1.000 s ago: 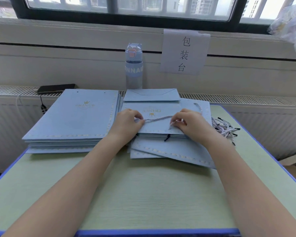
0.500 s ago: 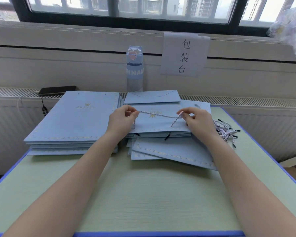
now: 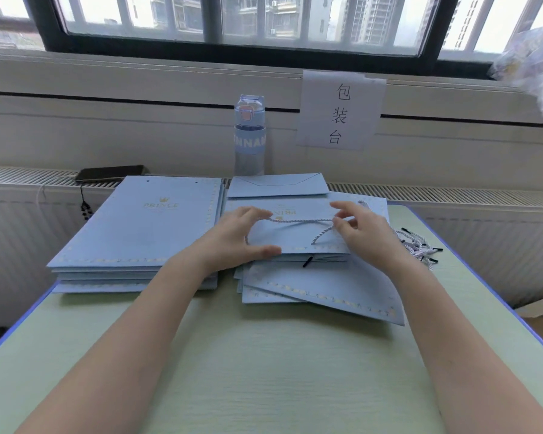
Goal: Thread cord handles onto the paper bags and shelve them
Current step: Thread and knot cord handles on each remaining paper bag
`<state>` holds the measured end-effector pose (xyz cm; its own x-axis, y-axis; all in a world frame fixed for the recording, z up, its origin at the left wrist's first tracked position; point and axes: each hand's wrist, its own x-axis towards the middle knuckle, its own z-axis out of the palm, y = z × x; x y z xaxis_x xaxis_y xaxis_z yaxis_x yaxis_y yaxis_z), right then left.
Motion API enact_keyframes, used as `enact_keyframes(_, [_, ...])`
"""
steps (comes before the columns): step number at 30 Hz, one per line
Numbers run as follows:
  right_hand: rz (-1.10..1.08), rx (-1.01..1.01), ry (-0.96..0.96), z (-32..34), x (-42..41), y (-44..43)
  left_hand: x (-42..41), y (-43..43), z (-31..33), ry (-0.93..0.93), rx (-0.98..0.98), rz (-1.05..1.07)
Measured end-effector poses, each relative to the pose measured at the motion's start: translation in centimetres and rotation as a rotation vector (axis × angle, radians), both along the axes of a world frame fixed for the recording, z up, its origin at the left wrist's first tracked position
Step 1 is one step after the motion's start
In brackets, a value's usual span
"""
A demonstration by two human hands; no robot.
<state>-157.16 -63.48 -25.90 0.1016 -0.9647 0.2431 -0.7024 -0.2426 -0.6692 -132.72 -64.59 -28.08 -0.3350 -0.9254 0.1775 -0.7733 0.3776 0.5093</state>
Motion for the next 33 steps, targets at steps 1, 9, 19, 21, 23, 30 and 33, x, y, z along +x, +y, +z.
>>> enact_keyframes(1, [0.048, 0.034, -0.001, 0.2, -0.4, 0.2, 0.0, 0.2, 0.1, -0.042, 0.025, -0.066])
enact_keyframes(9, [0.251, 0.055, 0.179, -0.2, -1.4, -0.1, -0.6, 0.3, 0.0, -0.167, -0.077, -0.066])
enact_keyframes(19, [0.088, -0.456, -0.379, 0.1, -1.1, -0.4, -0.9, 0.0, 0.8, 0.072, -1.157, 0.077])
enact_keyframes(21, [0.070, -0.493, -0.573, 0.8, -1.1, -0.1, -0.7, 0.0, 1.2, 0.272, -1.094, 0.132])
enact_keyframes(23, [0.059, -0.522, -0.709, 1.6, -1.4, 0.2, -0.6, 0.4, 1.5, 0.577, -0.864, 0.200])
enact_keyframes(30, [0.193, -0.521, -0.867, 1.9, -0.9, 0.3, -1.3, 0.8, 1.5, 0.844, -0.322, 0.133])
enact_keyframes(33, [0.189, -0.503, -0.836, 1.8, -0.8, 0.2, -1.3, 0.9, 1.6, 0.925, -0.371, 0.158])
